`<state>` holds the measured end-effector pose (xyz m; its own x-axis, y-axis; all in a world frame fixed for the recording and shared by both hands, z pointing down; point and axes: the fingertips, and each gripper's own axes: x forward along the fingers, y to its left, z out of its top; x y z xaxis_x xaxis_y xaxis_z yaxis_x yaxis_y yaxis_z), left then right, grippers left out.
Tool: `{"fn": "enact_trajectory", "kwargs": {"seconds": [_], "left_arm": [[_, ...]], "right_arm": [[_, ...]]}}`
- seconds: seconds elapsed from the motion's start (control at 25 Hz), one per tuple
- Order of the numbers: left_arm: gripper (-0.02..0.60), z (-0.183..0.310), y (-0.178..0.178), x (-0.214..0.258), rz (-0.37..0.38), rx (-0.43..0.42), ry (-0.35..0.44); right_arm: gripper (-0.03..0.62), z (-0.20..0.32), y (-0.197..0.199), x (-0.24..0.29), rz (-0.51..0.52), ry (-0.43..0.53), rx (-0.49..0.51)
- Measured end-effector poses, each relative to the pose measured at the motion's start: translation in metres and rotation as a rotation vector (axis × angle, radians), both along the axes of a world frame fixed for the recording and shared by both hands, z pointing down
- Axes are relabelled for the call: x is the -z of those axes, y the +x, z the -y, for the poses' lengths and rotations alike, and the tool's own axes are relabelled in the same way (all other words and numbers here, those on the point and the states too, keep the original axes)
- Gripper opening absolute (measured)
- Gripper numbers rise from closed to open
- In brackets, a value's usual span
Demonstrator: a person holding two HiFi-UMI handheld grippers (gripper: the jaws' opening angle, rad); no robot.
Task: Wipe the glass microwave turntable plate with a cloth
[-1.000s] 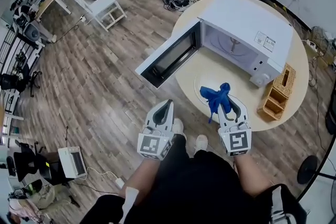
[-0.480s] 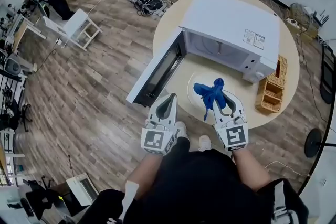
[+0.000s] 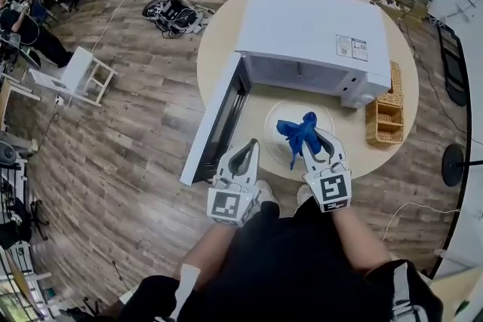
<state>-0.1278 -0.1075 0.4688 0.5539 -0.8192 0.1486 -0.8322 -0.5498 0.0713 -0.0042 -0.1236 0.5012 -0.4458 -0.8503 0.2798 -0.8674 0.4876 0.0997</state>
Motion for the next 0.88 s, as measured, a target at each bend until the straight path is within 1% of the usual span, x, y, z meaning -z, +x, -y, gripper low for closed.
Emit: {"fn": "enact_trajectory", "kwargs": {"seconds": [0.12,0.4,0.56,0.76,0.88], "left_arm": [[0.006,0.006,0.003,-0.007,0.016,-0.022,-0.008],[0.006,0.020,0.003,-0.026,0.032,0.008,-0.047],[0.006,0.027,0.006,-0.038,0.026,0.030,-0.063],[0.006,0.033,0.006,-0.050,0.034,0.059,-0.087],[0.006,0.034,0.004,-0.052,0.037,0.068,-0.101]], "right_arm": [[0.094,0.006,0.005,-0.024,-0.021,-0.054,-0.018],[0.094,0.030,-0.004,-0.073,-0.047,-0.154,0.032],[0.094,0.051,-0.015,-0.096,-0.132,-0.166,0.093],[0.095,0.073,-0.039,-0.132,-0.195,-0.225,0.178],[0.095,0.082,-0.054,-0.148,-0.242,-0.245,0.219]]}}
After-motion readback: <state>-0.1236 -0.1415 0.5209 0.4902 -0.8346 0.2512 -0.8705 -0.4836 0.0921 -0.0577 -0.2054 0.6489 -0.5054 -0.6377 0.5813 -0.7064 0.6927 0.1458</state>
